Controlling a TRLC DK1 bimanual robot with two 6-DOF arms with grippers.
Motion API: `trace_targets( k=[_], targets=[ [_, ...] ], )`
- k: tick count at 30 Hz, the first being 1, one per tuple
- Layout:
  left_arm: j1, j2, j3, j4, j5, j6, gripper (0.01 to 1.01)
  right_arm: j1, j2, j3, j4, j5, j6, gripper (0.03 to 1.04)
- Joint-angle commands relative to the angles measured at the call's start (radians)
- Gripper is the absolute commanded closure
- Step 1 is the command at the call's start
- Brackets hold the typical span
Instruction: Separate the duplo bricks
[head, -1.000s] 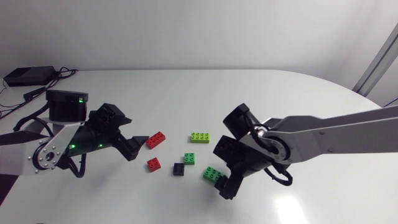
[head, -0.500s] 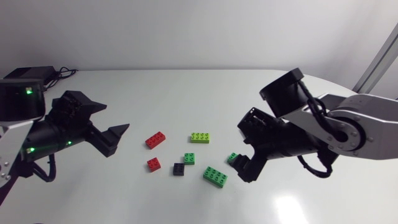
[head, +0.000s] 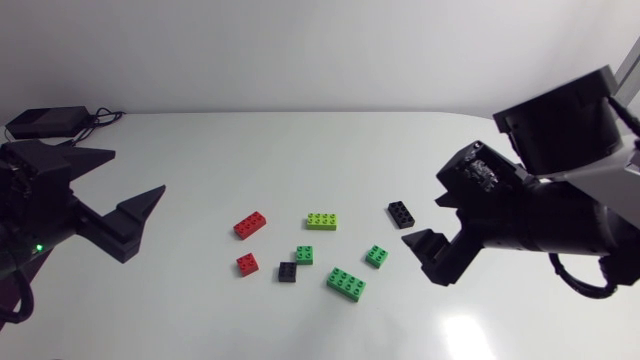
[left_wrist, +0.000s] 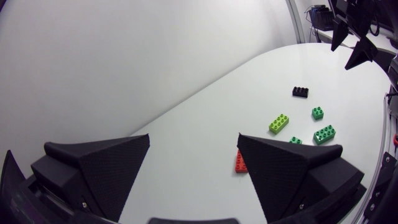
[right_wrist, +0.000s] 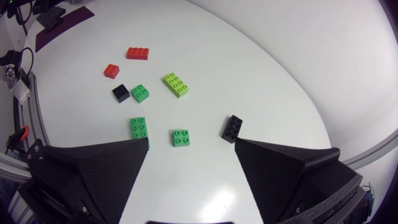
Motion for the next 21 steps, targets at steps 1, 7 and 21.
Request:
trace_targets(
  k=[1,7,21],
  targets=[
    [0.012,-0.053,-0.043,-0.028,-0.008,0.01,0.044,-0.011,-0.027,0.009,-0.029,0.017,0.028,0.07],
    [0.023,-0.133,-0.058,-0.08,-0.008,-0.005,0.044,-0.053,-0.024,-0.026,-0.021,0.035,0.0,0.07],
    [0.025,-0.2,-0.091,-0.111,-0.008,-0.021,0.044,-0.103,0.374,-0.118,0.327,0.021,-0.045,0.07]
  ],
)
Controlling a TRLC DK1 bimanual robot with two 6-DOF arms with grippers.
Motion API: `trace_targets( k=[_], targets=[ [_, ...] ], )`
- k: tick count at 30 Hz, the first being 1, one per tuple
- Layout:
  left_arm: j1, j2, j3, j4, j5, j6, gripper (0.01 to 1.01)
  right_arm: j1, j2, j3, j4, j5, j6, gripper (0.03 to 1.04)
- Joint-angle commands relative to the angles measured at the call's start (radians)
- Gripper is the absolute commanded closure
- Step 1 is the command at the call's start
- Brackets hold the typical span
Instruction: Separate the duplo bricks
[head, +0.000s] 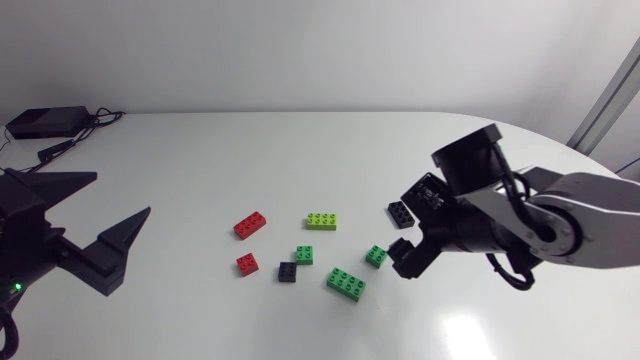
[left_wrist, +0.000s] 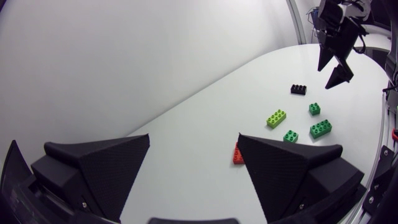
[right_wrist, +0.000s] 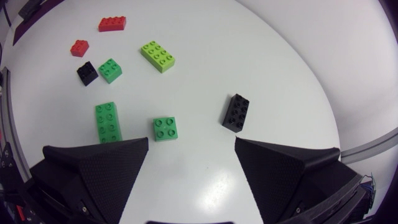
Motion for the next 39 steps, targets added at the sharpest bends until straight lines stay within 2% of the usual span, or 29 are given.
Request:
trace_targets(
  k=[1,8,16,22,24,28,34,39],
  targets=[
    [0.009,-0.004,-0.023,0.0,-0.005,-0.013,0.044,-0.024,0.093,-0.009,0.041,-0.011,-0.023,0.07],
    [0.012,-0.006,-0.046,0.031,-0.005,-0.019,0.044,-0.047,0.248,-0.006,0.139,-0.072,-0.032,0.07],
    [0.024,-0.027,-0.066,0.043,-0.005,-0.033,0.044,-0.042,0.313,0.013,0.162,-0.104,-0.04,0.08],
    [0.029,-0.087,-0.092,0.037,-0.011,-0.039,0.044,-0.041,0.366,0.026,0.193,-0.127,-0.052,0.25],
    [0.029,-0.101,-0.096,0.034,-0.013,-0.044,0.044,-0.038,0.383,0.036,0.194,-0.127,-0.055,0.37],
    [0.029,-0.113,-0.098,0.023,-0.014,-0.051,0.044,-0.03,0.396,0.046,0.199,-0.135,-0.067,0.67],
    [0.034,-0.135,-0.101,0.011,-0.017,-0.057,0.044,-0.026,0.397,0.068,0.179,-0.175,-0.086,0.73],
    [0.047,-0.165,-0.096,-0.007,-0.017,-0.059,0.044,-0.016,0.4,0.088,0.17,-0.196,-0.095,0.74]
  ],
)
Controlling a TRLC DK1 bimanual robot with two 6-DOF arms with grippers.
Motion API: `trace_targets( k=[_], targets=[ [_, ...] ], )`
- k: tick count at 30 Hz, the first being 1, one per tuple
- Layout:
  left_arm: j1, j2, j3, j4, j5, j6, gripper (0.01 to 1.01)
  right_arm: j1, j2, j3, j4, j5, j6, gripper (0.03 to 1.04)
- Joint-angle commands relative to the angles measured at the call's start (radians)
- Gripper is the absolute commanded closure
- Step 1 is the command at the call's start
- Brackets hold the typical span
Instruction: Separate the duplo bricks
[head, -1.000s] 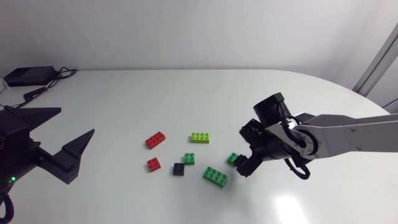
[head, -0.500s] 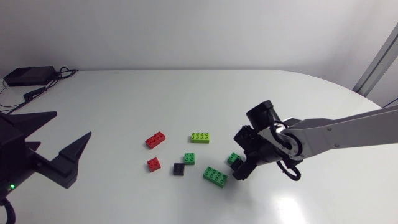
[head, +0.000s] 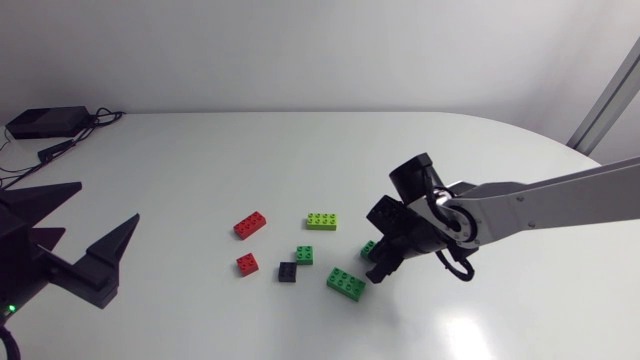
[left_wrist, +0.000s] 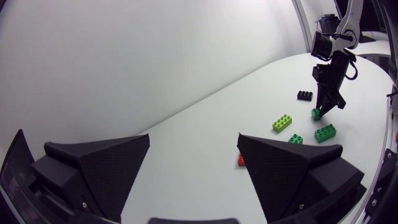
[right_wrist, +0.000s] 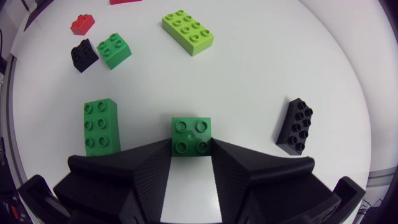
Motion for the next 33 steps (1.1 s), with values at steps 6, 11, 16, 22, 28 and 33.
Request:
trace_targets(
  k=[6,11,16,22,28,33],
  targets=[
    [0.029,-0.051,-0.014,-0.032,-0.011,-0.025,0.044,0.038,0.06,0.077,-0.026,-0.023,-0.033,0.73],
    [0.058,-0.104,-0.011,-0.062,-0.011,-0.024,0.044,0.086,0.104,0.131,-0.048,-0.023,-0.037,0.73],
    [0.071,-0.15,-0.005,-0.096,-0.011,-0.022,0.044,0.133,0.138,0.19,-0.08,-0.023,-0.037,0.73],
    [0.083,-0.184,-0.002,-0.124,-0.011,-0.022,0.044,0.167,0.188,0.255,-0.108,-0.02,-0.044,0.73],
    [0.087,-0.195,0.0,-0.133,-0.009,-0.022,0.044,0.19,0.236,0.279,-0.111,-0.02,-0.044,0.72],
    [0.089,-0.207,0.004,-0.141,-0.011,-0.022,0.044,0.19,0.248,0.289,-0.111,-0.014,-0.044,0.54]
  ],
)
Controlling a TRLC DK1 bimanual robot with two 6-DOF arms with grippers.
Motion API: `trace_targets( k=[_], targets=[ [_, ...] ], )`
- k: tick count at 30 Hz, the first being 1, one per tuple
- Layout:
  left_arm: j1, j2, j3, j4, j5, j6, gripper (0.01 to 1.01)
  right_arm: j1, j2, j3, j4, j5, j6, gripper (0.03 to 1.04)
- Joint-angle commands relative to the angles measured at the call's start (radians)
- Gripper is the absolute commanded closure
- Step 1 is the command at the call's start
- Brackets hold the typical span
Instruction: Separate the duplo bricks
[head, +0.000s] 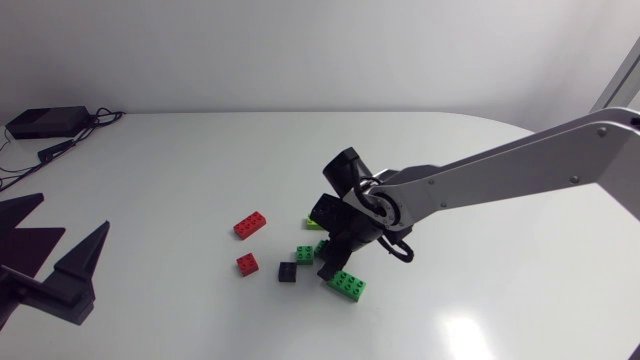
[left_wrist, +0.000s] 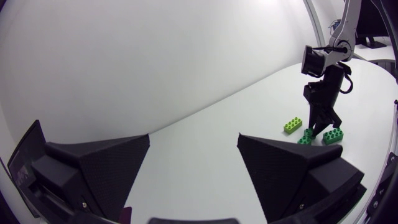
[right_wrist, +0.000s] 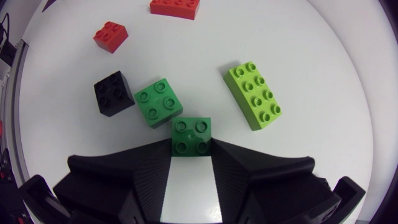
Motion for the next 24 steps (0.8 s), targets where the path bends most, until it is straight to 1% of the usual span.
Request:
trace_targets(
  k=[1,2,3,4,5,8,14,17,20,24],
  targets=[
    [0.008,-0.018,0.005,-0.015,0.0,-0.007,0.044,0.007,0.03,0.01,-0.018,0.009,-0.019,0.42],
    [0.008,-0.027,0.007,-0.021,0.0,-0.007,0.044,0.009,0.019,0.006,-0.015,0.014,-0.019,0.38],
    [0.01,-0.034,0.007,-0.026,0.0,-0.007,0.044,0.007,0.007,0.002,-0.015,0.015,-0.021,0.27],
    [0.011,-0.041,0.008,-0.032,0.0,-0.007,0.044,0.01,-0.005,-0.001,-0.017,0.015,-0.021,0.17],
    [0.013,-0.049,0.011,-0.038,0.0,-0.007,0.044,0.016,-0.019,-0.005,-0.017,0.015,-0.023,0.16],
    [0.019,-0.067,0.014,-0.053,0.0,-0.005,0.044,0.064,-0.067,-0.016,-0.017,0.025,-0.021,0.16],
    [0.03,-0.074,0.019,-0.069,0.0,-0.004,0.044,0.141,-0.086,0.004,-0.017,0.029,-0.019,0.17],
    [0.031,-0.074,0.021,-0.072,0.0,-0.004,0.044,0.167,-0.065,0.024,-0.014,0.048,-0.023,0.32],
    [0.031,-0.074,0.021,-0.073,0.0,-0.005,0.044,0.176,-0.047,0.041,-0.005,0.058,-0.027,0.51],
    [0.031,-0.074,0.022,-0.073,0.0,-0.005,0.044,0.183,-0.039,0.059,-0.001,0.066,-0.038,0.69]
  ],
)
